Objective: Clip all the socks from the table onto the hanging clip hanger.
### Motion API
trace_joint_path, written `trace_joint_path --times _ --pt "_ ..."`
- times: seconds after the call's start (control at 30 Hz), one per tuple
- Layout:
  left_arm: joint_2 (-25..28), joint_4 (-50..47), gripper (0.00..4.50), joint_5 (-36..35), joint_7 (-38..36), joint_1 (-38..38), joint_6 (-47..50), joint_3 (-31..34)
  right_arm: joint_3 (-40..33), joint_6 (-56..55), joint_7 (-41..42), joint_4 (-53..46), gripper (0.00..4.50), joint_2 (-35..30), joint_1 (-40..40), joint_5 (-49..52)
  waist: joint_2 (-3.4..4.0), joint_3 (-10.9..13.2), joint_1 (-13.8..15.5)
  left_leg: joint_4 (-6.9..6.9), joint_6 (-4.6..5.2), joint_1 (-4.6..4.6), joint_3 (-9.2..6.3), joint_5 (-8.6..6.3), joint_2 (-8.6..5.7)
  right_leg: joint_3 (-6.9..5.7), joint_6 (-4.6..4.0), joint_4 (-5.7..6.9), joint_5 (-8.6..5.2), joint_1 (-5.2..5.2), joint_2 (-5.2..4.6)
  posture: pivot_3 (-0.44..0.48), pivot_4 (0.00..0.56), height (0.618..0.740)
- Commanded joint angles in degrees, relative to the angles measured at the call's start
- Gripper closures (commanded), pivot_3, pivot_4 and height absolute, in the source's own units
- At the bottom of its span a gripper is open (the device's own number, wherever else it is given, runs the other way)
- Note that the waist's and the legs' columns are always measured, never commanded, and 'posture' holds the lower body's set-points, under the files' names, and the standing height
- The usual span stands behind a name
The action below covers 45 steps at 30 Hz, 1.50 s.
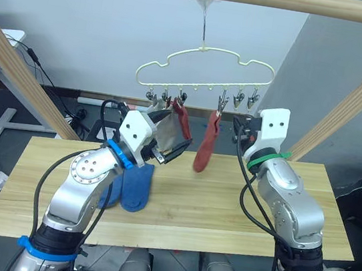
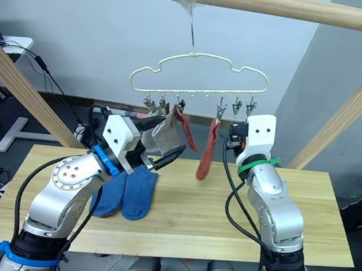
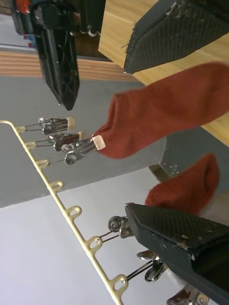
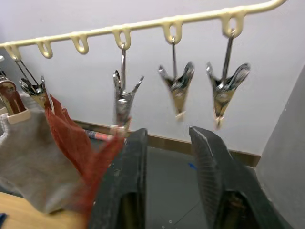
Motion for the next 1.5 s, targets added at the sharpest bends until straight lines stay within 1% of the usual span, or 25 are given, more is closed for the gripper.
trace_joint_path --times 0.03,0.3,0.37,0.4,0.6,0.9,1.13,1.23,1.3,1.5 --pt "0.2 -3.9 0.00 -0.8 0.9 -0.9 1.1 1.0 -0.6 -4.6 0.1 2.3 2.86 1.2 -2.9 -2.7 0.01 0.0 0.0 0.00 0.00 0.01 0.00 0.00 0.00 0.00 0.00 0.01 0.00 0.00 0.00 0.076 0.249 0.740" --pt "0.4 -4.6 0.00 -0.4 1.3 -0.8 1.9 0.9 -1.6 -11.3 -0.1 13.4 2.86 4.1 -8.1 -6.1 0.02 0.0 0.1 -0.01 0.00 0.00 0.01 0.00 0.00 0.01 -0.01 0.00 0.00 -0.01 0.00 0.076 0.249 0.740" --pt "0.5 -4.6 0.00 -0.4 1.3 -0.8 1.9 0.9 -1.9 -12.2 0.1 14.6 2.86 4.5 -8.6 -6.6 0.03 0.0 0.2 -0.01 0.00 0.00 0.00 0.00 0.00 0.00 -0.01 0.01 0.00 -0.02 0.00 0.076 0.249 0.740" --pt "0.6 -4.8 0.00 -0.6 1.3 -0.7 2.1 1.1 -2.1 -12.5 0.0 15.1 2.86 4.7 -8.9 -6.8 0.03 0.1 0.2 -0.01 0.00 0.00 0.00 0.00 0.00 0.00 -0.02 0.01 0.00 -0.02 0.00 0.096 0.254 0.740" --pt "1.1 -5.5 0.00 -1.1 1.2 -1.0 3.0 1.8 -3.1 -15.8 0.2 19.7 2.86 5.4 -11.4 -8.3 0.04 0.1 0.4 -0.02 0.00 0.00 0.01 0.00 0.00 0.01 -0.02 0.01 0.00 -0.02 0.00 0.104 0.250 0.740" --pt "1.2 -5.7 0.00 -1.5 1.2 -2.1 3.7 1.9 -3.5 -17.8 0.2 22.1 2.86 6.5 -13.1 -8.8 0.04 0.1 0.7 -0.02 0.00 0.00 0.00 0.00 0.00 0.01 -0.03 0.02 0.01 -0.02 0.00 0.108 0.244 0.740" --pt "0.9 -5.0 0.00 -2.6 1.5 -6.8 5.4 2.3 -2.7 -18.2 1.1 23.6 2.86 8.8 -14.5 -8.6 0.04 0.1 1.0 -0.01 0.00 0.00 0.00 0.00 0.00 0.00 -0.03 0.05 0.01 -0.05 0.00 0.114 0.243 0.740" --pt "1.0 -5.5 0.00 -2.8 1.6 -6.6 5.9 2.4 -3.1 -17.9 1.0 23.9 2.86 9.4 -14.3 -8.6 0.04 0.1 1.0 -0.02 0.00 -0.01 0.01 0.00 0.00 0.01 -0.04 0.03 0.01 -0.05 0.00 0.123 0.239 0.740" --pt "1.0 -5.8 0.00 -2.9 1.6 -6.3 5.9 2.3 -3.4 -18.0 1.0 24.4 2.86 9.6 -14.5 -8.6 0.04 0.1 1.1 -0.03 0.00 -0.02 0.00 0.00 0.00 0.00 -0.20 0.03 0.11 -0.06 0.00 0.123 0.239 0.740" --pt "0.6 -6.2 0.00 -3.2 2.0 -7.3 6.6 2.4 -3.6 -18.5 1.0 24.7 2.86 9.9 -14.7 -8.8 0.04 0.1 1.4 -0.03 0.00 -0.01 0.00 0.00 0.00 0.00 -0.18 0.04 0.10 -0.06 0.00 0.128 0.236 0.740"
